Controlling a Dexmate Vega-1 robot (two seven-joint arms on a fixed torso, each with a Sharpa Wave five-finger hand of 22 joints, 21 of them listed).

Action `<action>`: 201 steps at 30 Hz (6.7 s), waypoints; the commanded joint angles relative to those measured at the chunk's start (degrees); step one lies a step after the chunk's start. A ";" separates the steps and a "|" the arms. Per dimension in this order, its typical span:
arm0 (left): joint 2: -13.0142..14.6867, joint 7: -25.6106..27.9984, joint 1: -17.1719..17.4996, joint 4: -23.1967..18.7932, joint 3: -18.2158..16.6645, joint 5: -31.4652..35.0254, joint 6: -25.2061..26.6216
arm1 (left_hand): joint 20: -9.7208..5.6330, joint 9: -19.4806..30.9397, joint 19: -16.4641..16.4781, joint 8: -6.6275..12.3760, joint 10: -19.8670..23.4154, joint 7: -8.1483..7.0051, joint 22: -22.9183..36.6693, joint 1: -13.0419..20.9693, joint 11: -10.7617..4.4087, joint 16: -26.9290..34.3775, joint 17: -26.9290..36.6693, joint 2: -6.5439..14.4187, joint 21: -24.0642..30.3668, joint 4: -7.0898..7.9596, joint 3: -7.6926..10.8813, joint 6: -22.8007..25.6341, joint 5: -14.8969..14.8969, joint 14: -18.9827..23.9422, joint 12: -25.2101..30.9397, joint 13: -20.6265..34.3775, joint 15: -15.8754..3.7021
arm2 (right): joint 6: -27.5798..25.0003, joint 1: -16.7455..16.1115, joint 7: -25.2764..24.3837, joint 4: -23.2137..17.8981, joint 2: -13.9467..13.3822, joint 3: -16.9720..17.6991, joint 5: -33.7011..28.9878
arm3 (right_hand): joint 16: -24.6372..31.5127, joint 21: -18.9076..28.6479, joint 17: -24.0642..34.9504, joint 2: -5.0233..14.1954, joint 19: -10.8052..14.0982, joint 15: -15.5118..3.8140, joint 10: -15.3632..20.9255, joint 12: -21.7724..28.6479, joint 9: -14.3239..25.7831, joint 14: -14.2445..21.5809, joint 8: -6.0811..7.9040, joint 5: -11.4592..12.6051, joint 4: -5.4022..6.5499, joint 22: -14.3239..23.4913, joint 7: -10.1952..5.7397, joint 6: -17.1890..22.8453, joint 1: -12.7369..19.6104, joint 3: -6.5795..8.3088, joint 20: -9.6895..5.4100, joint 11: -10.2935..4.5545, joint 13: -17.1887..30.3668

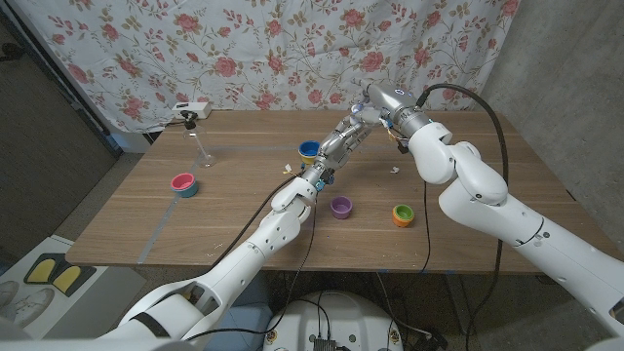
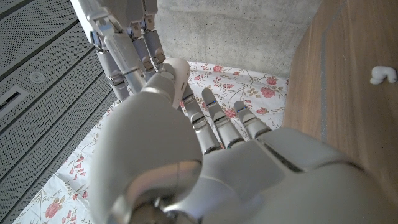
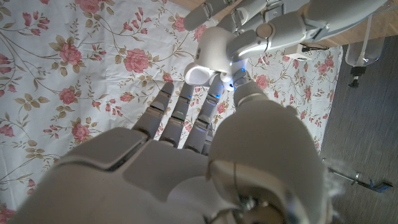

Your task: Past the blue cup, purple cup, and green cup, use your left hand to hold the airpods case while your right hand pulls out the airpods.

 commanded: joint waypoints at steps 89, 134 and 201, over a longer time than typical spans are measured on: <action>0.50 1.03 -0.19 0.20 -1.30 -0.35 -0.34 | 0.06 -0.44 -0.15 1.09 2.90 -0.36 0.11 -0.12 -2.31 -0.03 0.54 0.34 0.04 -0.27 0.32 0.16 -0.03 1.29 -0.09 9.59 -1.97 | -2.28 -5.58 -12.61 3.98 -1.87 6.13 6.06 | -1.93 -0.01 -0.16 -0.17 0.41 -8.80 2.22 -0.52 0.18 1.85 0.28 -1.02 0.38 0.01 -1.53 4.71 -0.58 -0.51 -0.66 -2.50 19.52; 2.51 2.44 1.03 -4.53 -1.08 0.33 -0.29 | -0.03 -0.68 -0.05 1.31 3.01 -0.35 0.11 -0.18 -2.31 -0.04 0.61 0.33 0.09 -0.36 0.38 0.06 -0.13 1.43 -0.15 9.66 -2.00 | -3.06 -6.23 -24.52 23.30 3.01 -0.03 -0.80 | -4.83 0.71 -2.02 -0.58 3.44 -9.33 2.11 0.11 0.30 1.01 0.14 -1.23 0.50 -0.05 -2.41 5.99 -1.03 -1.03 -1.72 -2.97 18.58; 4.19 3.91 3.51 -8.70 -1.45 0.20 -1.44 | -0.01 -0.97 0.04 1.81 3.17 -0.35 0.11 -0.23 -2.31 -0.08 0.79 0.30 0.12 -0.52 0.38 0.06 -0.22 1.43 -0.36 9.63 -2.04 | 3.01 -4.41 -21.54 32.53 4.75 -1.95 -1.05 | -5.95 0.08 -2.36 -0.06 3.39 -9.98 1.79 0.86 0.43 0.34 0.05 -1.31 0.64 -0.13 -3.27 7.44 -1.22 -2.15 -2.63 -2.99 17.77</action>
